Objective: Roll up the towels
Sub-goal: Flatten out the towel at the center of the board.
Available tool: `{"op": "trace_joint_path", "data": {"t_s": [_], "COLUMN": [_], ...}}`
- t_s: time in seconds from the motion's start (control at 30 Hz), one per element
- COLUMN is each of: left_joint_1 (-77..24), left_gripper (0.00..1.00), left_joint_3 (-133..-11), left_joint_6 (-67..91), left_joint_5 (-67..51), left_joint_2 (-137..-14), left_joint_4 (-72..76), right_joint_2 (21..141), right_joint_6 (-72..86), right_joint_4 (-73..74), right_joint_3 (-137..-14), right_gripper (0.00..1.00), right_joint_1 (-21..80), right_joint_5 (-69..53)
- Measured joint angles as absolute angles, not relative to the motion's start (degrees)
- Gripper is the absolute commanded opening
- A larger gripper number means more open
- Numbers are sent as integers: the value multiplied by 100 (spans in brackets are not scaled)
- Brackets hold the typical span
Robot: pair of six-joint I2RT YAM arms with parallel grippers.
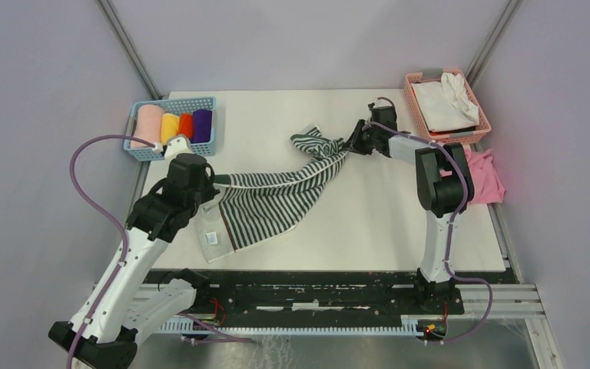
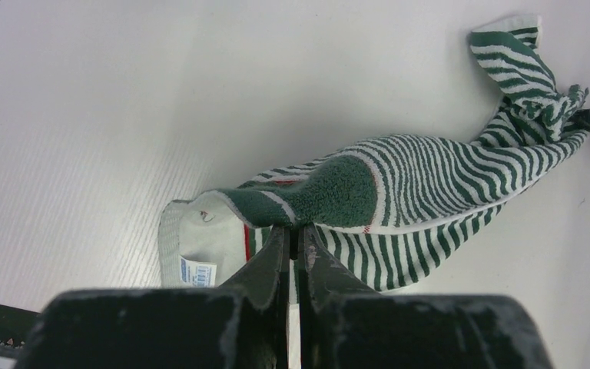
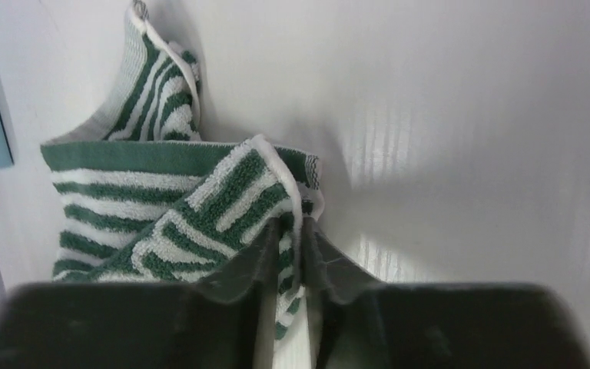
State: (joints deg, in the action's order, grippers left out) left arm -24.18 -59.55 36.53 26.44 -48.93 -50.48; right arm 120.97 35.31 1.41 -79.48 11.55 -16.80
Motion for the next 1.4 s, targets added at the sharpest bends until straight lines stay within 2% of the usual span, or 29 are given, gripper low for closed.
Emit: {"op": "trace_joint_path", "data": {"t_s": [0.07, 0.23, 0.37, 0.5, 0.7, 0.8, 0.9, 1.23, 1.33, 1.4], "left_joint_1": [-2418, -2357, -2067, -1625, -1450, -1448, -1448, -1441, -1426, -1415], "left_gripper": [3, 3, 3, 3, 3, 3, 3, 3, 4, 14], "left_joint_3": [-5940, -5937, -6294, -7426, -9867, -10086, -9474, -5183, -4375, -4025], "left_joint_6": [3653, 3601, 3378, 3081, 2637, 2539, 2536, 3361, 3870, 4244], "left_joint_5": [2652, 2663, 2641, 2381, 1879, 1717, 1592, 1527, 1588, 1732], "left_joint_2": [-4897, -5162, -5741, -6379, -7465, -7441, -7017, -4397, -3872, -3479], "left_joint_4": [-5043, -4910, -4737, -4440, -3857, -3673, -3503, -3750, -4108, -4469], "right_joint_2": [12121, 11966, 11332, 10545, 9710, 9288, 8746, 6020, 5734, 5476], "right_joint_6": [3507, 3343, 3092, 2906, 2875, 2875, 2858, 3402, 3487, 3472], "right_joint_4": [137, 386, 1135, 1647, 1855, 1894, 1887, 2226, 2670, 3074], "right_joint_3": [-7953, -8097, -8388, -9041, -9957, -9902, -9336, -5266, -4591, -4239], "right_gripper": [1, 0, 0, 0, 0, 1, 2, 6, 21, 32], "right_joint_1": [1153, 1050, 650, 71, -360, -478, -539, -569, -569, -569], "right_joint_5": [-1802, -1828, -1616, -1481, -1503, -1514, -1498, -1341, -1450, -1485]}}
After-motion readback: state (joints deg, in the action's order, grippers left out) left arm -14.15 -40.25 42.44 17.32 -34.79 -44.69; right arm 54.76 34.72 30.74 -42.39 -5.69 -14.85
